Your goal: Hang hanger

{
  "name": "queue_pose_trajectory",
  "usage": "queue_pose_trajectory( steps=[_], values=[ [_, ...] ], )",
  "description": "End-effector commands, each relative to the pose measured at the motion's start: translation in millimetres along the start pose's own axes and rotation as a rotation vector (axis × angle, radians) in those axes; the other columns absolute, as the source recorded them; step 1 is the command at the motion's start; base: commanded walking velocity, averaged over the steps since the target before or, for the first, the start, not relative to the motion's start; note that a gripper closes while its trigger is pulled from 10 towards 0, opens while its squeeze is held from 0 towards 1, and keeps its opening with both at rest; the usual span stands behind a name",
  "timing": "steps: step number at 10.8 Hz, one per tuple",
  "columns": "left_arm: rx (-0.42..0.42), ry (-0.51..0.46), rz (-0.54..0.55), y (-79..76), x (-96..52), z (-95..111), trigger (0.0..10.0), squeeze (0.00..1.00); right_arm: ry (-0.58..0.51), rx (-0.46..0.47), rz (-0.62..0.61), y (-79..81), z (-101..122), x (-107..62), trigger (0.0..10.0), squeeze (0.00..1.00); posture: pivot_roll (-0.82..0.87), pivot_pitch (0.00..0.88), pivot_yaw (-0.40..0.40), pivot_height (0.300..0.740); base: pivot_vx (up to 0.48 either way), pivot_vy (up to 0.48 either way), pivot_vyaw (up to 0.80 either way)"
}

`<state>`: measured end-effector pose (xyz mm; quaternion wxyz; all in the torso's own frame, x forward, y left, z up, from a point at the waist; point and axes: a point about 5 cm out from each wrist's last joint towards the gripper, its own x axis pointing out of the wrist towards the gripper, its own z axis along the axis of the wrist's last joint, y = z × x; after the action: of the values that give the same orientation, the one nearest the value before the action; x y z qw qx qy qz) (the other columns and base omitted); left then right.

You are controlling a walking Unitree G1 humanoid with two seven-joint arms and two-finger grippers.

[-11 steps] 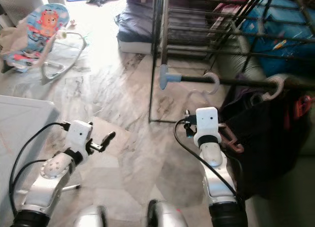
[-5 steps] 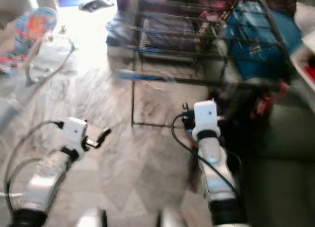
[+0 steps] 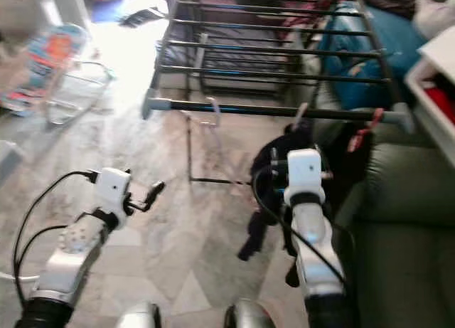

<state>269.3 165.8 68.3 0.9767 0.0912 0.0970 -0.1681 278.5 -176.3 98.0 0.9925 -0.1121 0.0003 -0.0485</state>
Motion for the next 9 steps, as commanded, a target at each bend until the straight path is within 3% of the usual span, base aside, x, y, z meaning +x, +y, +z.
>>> queue_pose_trajectory(
  steps=[1,3,6,9],
  values=[
    [0.033,-0.015,-0.007,2.5,2.9,5,10.0,0.0,-0.024,0.015,-0.026,-1.3,3,-4.1,10.0,0.0,-0.02,0.068,0.006,0.74,-0.274,0.0,0.0],
    [0.054,-0.021,-0.015,1.1,7.7,6,10.0,0.0,-0.031,0.007,-0.003,0.8,5,-0.9,10.0,0.0,-0.03,0.051,0.002,0.74,-0.36,0.0,0.0],
    [0.067,-0.03,-0.006,6.9,14.2,11,10.0,0.0,-0.031,0.046,-0.055,-13.2,8,14.6,10.0,0.0,-0.02,0.024,0.005,0.74,-0.406,0.0,0.0],
    [0.082,-0.067,-0.001,3.8,15.3,22,10.0,0.0,-0.037,0.06,-0.021,-8.0,11,17.4,10.0,0.0,-0.01,0.044,-0.003,0.74,-0.414,0.0,0.0]
  ],
)
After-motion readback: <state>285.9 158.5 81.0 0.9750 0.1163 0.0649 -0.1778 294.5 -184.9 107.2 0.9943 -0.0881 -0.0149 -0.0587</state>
